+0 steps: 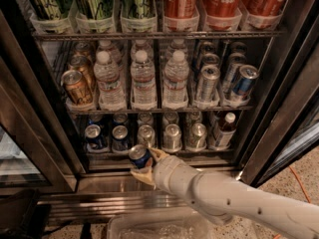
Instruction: Pick pepsi can from bottom shelf of fridge
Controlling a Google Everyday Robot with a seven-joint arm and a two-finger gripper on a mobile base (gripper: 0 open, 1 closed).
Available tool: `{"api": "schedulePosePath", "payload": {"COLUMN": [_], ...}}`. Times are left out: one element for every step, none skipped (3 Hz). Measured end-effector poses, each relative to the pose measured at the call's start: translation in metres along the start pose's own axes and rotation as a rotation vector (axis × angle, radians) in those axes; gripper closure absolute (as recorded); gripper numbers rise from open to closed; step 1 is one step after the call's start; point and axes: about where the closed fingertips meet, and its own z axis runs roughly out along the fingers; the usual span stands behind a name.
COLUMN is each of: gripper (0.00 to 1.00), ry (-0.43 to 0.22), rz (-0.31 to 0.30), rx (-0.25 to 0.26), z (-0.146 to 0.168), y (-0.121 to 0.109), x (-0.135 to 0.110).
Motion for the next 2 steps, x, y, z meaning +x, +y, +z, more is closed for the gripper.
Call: {"api": "schedulePosePath", "payload": {"gripper": [1.0, 1.0], "ry": [0.036, 0.047], "rz": [0.035, 0.06], "rx": [-0.043, -0.109], "z": [-0.031, -0.053], "y": [-0.019, -0.03], "x": [0.006, 0.007]}}
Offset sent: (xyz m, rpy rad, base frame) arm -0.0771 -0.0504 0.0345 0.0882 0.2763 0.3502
